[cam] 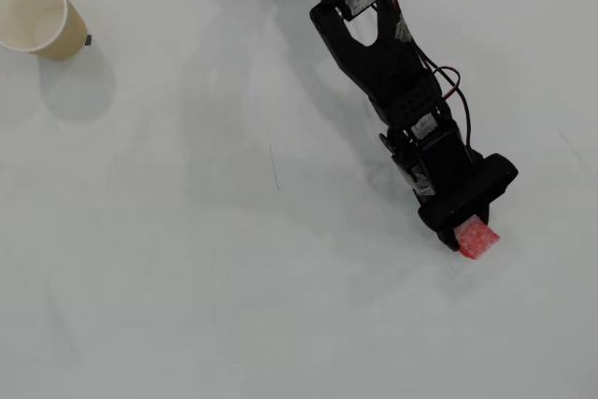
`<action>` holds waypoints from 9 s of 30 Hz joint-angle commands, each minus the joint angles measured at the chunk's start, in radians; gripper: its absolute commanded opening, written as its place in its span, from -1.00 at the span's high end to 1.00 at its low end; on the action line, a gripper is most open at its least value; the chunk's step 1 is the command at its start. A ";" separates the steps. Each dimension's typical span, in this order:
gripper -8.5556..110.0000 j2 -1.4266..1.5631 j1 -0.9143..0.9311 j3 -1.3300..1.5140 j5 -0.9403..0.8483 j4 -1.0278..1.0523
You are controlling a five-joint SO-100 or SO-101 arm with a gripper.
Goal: Pick up the cube and drop it in the cup.
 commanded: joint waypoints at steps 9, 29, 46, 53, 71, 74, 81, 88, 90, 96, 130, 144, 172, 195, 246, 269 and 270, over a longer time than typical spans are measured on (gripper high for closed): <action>0.57 0.075 -0.003 -0.137 0.000 -0.038; 0.65 0.123 -0.002 -0.098 0.003 -0.035; 0.68 0.471 0.051 0.156 0.009 -0.014; 0.68 0.653 0.103 0.279 0.009 0.006; 0.68 1.318 0.362 0.819 0.005 0.121; 0.68 1.410 0.466 0.877 0.008 0.137; 0.68 1.646 0.756 1.012 0.003 0.227; 0.68 1.813 1.023 1.114 0.000 0.313; 0.68 1.824 1.091 1.117 0.000 0.322; 0.68 1.807 1.255 1.092 0.000 0.313; 0.71 1.954 1.876 1.236 -0.003 0.474; 0.73 1.821 1.832 1.094 0.008 0.592; 0.75 1.608 1.799 0.864 0.008 0.713; 0.75 1.585 1.775 0.868 0.009 0.782; 0.34 1.586 1.793 0.879 0.011 0.630; 0.76 1.624 1.732 0.897 0.011 0.637; 0.76 1.634 1.721 0.908 0.011 0.637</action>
